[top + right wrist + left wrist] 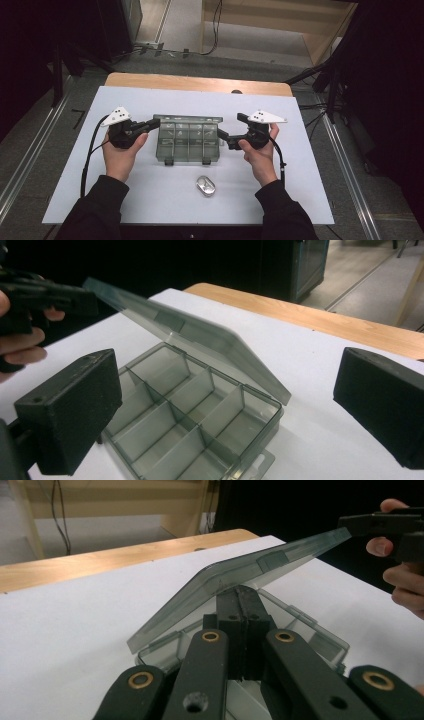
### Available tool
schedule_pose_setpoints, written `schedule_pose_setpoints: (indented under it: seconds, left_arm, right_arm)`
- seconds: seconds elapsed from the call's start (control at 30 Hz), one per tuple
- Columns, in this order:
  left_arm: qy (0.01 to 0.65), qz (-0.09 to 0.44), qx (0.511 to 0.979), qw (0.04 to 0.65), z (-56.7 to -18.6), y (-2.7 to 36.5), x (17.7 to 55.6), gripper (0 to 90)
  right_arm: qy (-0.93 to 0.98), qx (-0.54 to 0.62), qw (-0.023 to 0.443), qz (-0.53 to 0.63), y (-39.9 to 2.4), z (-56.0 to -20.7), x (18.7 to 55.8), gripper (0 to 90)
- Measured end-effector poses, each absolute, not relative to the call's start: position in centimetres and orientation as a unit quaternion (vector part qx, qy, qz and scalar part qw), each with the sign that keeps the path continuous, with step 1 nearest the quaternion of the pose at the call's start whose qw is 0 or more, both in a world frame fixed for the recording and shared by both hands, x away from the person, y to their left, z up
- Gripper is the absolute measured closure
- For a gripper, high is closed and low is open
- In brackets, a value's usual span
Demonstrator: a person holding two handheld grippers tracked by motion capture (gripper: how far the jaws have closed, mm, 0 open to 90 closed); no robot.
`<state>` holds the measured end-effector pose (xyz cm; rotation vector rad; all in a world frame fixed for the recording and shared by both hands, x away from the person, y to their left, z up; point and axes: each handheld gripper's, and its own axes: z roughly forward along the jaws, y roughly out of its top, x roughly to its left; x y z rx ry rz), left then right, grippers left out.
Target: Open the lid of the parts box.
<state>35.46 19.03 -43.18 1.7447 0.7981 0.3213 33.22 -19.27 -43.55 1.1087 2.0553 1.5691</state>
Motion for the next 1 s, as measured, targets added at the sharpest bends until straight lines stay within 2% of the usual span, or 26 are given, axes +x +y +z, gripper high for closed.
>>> schedule_pose_setpoints:
  seconds: [0.13,0.33,0.5,0.7,0.8,0.87,1.0]
  left_arm:
    - [0.345,0.139,0.735,0.567,-43.0,19.0,35.9,90.0]
    - [0.352,0.144,0.732,0.566,-43.0,18.8,36.5,89.9]
    - [0.354,0.151,0.729,0.566,-43.1,18.9,36.7,90.0]
    - [0.361,0.167,0.729,0.557,-43.2,19.5,36.8,89.8]
    - [0.363,0.175,0.730,0.553,-43.5,19.6,36.8,88.6]
    - [0.373,0.185,0.730,0.542,-43.8,19.5,37.1,79.8]
    - [0.384,0.174,0.733,0.534,-44.8,19.2,37.9,75.6]
  right_arm:
    - [0.720,0.402,0.197,0.529,-18.4,-43.9,33.8,0.0]
    - [0.715,0.416,0.200,0.525,-17.8,-44.5,35.1,34.0]
    - [0.711,0.417,0.227,0.519,-17.4,-44.3,35.5,58.7]
    - [0.698,0.407,0.241,0.537,-17.4,-43.7,35.3,73.1]
    - [0.696,0.411,0.244,0.536,-17.4,-43.7,35.3,75.9]
    - [0.692,0.417,0.240,0.539,-17.5,-43.7,35.3,77.0]
    - [0.685,0.426,0.236,0.541,-17.4,-43.8,35.4,77.2]
